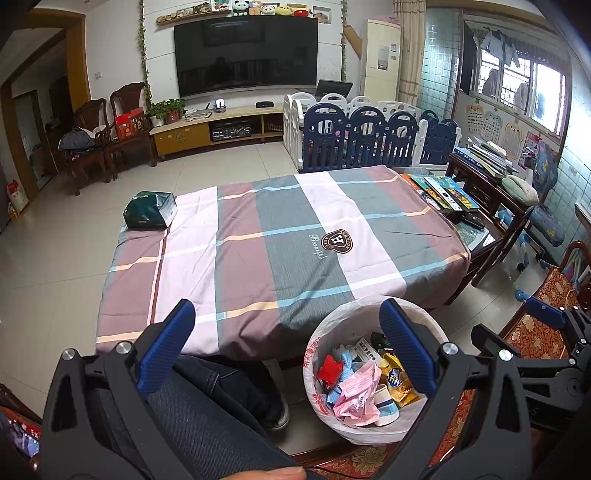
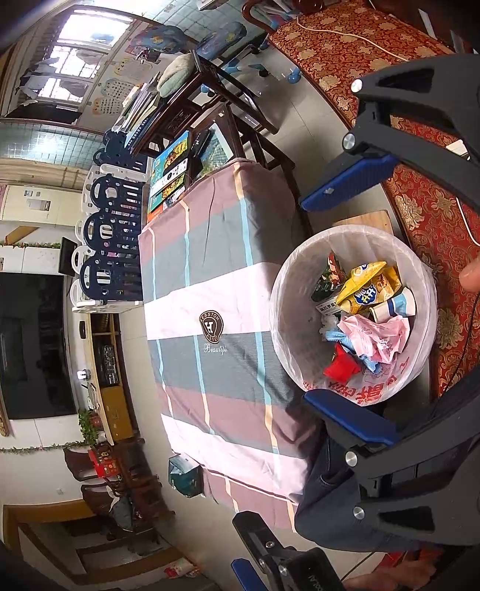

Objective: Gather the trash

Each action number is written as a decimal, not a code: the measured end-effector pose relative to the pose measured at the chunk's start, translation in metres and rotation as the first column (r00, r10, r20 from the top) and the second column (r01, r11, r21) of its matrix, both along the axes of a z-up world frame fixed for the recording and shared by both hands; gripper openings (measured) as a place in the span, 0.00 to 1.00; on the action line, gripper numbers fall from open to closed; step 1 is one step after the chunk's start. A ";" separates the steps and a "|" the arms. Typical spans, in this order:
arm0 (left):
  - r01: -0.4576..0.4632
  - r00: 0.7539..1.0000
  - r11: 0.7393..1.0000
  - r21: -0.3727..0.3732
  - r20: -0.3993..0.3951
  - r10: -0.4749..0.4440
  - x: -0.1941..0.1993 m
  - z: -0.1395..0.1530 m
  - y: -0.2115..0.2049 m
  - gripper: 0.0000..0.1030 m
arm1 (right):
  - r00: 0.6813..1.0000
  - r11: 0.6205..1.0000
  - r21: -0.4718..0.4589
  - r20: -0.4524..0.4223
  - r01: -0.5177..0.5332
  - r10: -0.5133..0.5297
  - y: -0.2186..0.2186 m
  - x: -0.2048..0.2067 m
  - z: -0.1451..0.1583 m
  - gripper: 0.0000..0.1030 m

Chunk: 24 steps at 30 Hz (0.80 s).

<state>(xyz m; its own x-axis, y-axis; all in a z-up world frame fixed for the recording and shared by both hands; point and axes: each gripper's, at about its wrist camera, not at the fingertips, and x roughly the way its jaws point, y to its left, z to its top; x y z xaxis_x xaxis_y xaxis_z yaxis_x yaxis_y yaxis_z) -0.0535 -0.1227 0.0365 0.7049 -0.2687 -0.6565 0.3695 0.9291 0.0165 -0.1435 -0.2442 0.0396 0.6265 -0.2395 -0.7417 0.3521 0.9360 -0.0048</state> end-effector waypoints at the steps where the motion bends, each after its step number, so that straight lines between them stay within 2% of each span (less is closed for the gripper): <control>1: 0.000 1.000 1.000 0.000 -0.001 0.000 0.000 0.000 0.000 0.97 | 1.000 1.000 0.000 -0.001 0.001 -0.001 0.000 0.000 0.000 0.92; 24: -0.002 1.000 1.000 0.000 -0.009 0.002 0.001 -0.003 0.000 0.97 | 1.000 1.000 -0.001 -0.002 0.000 0.000 0.000 0.001 -0.001 0.92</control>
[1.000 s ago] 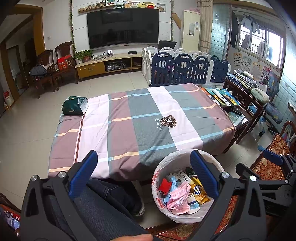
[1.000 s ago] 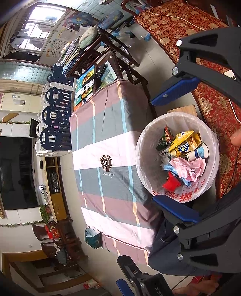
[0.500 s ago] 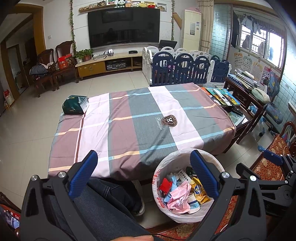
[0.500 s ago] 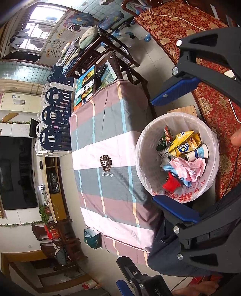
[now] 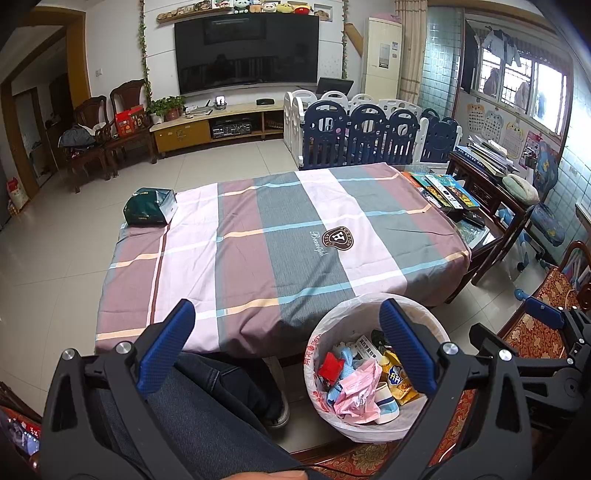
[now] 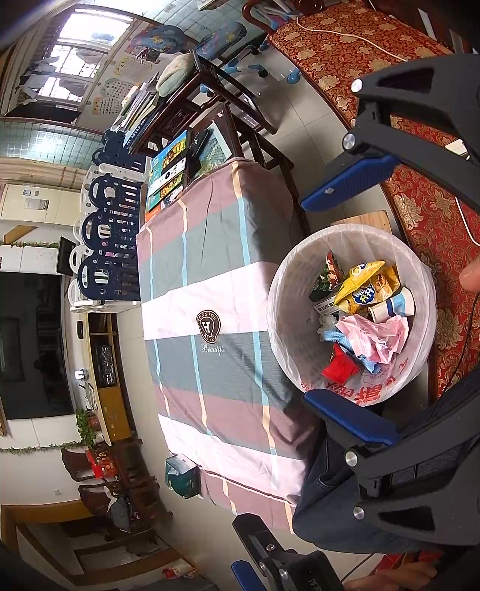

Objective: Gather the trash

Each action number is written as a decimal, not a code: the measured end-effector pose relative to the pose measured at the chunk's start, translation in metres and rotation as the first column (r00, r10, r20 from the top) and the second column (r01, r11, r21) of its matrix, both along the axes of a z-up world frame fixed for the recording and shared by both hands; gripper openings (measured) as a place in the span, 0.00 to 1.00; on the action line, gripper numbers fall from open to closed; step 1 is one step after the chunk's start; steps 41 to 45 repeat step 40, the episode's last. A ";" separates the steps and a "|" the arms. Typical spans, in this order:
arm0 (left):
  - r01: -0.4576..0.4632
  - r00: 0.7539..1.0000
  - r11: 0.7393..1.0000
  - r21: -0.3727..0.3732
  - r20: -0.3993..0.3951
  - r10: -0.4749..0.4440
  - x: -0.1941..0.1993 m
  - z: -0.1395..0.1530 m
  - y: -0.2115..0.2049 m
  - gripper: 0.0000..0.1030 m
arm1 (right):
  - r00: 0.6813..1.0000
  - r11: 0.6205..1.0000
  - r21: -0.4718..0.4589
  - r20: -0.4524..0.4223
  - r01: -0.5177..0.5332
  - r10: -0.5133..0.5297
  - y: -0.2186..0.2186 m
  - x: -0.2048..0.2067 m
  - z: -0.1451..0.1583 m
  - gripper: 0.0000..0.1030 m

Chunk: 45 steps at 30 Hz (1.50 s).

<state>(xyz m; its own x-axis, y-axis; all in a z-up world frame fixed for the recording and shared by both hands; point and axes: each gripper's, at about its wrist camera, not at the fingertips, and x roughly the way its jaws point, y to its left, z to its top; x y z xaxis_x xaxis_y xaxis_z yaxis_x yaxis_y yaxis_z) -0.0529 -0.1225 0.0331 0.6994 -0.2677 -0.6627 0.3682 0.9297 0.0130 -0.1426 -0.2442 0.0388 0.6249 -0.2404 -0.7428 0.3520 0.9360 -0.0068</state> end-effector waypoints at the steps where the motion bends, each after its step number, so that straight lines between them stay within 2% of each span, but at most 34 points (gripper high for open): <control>1: 0.000 1.000 1.000 0.000 0.000 0.000 0.000 0.000 0.000 0.97 | 1.000 1.000 0.000 0.000 0.000 0.000 0.000 0.000 0.000 0.92; 31: 0.003 1.000 1.000 0.006 -0.001 -0.003 -0.006 -0.008 -0.002 0.97 | 1.000 1.000 0.007 -0.008 0.002 -0.002 -0.001 0.000 -0.008 0.92; 35: 0.004 1.000 1.000 0.004 -0.028 -0.004 -0.001 -0.013 -0.002 0.97 | 1.000 1.000 0.013 -0.014 0.012 -0.011 -0.003 -0.001 -0.015 0.92; 38: -0.020 0.999 1.000 0.006 -0.045 0.021 0.012 -0.019 0.002 0.97 | 0.999 1.000 0.024 0.030 0.020 -0.021 -0.006 -0.004 -0.009 0.92; 40: -0.066 0.996 0.997 0.036 -0.057 0.068 0.029 -0.033 0.005 0.97 | 0.990 1.000 0.010 0.138 -0.002 0.000 0.001 -0.014 0.007 0.92; 45: -0.066 0.996 0.997 0.036 -0.057 0.068 0.029 -0.033 0.005 0.97 | 0.990 1.000 0.010 0.138 -0.002 0.000 0.001 -0.014 0.007 0.92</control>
